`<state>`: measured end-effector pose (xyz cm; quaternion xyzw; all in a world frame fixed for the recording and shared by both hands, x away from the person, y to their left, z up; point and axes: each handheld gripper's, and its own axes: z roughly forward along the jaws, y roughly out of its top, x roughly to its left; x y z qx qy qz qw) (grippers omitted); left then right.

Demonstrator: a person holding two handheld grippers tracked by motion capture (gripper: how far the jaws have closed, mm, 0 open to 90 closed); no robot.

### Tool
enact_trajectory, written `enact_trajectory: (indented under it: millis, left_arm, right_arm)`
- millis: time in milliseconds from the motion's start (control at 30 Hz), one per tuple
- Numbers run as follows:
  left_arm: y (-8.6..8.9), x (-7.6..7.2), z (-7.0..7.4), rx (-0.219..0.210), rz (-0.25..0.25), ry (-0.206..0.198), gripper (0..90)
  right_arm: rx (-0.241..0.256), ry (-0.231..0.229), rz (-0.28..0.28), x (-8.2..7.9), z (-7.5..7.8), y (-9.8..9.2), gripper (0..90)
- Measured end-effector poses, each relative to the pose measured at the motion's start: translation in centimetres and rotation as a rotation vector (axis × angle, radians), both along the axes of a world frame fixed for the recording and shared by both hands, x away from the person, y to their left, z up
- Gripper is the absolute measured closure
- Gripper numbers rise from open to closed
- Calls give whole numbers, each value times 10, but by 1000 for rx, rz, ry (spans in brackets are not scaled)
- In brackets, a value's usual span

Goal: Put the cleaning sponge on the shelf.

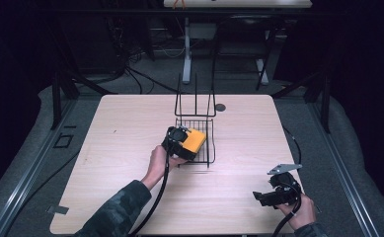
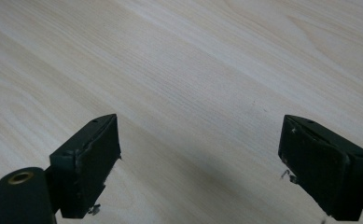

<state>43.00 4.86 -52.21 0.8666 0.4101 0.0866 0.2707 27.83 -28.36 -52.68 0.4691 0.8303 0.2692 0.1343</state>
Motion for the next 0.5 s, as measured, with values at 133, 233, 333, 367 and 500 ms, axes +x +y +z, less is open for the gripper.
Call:
enact_trajectory:
  millis: [133, 233, 333, 367, 500]
  left_arm:
    - [-1, -1, 0, 20, -13, -7, 230]
    - [-2, -1, 0, 30, -20, -12, 222]
    - [-2, -1, 1, 36, -23, -16, 209]
    - [-2, -1, 1, 35, -23, -16, 202]
    - [-3, -2, 1, 36, -27, -22, 167]
  right_arm:
    - [1, 2, 2, 0, 0, 0, 122]
    - [0, 2, 2, 0, 0, 0, 122]
    - [2, 1, 0, 0, 0, 0, 122]
    - [1, 1, 1, 0, 0, 0, 122]
    - [1, 0, 1, 0, 0, 0, 121]
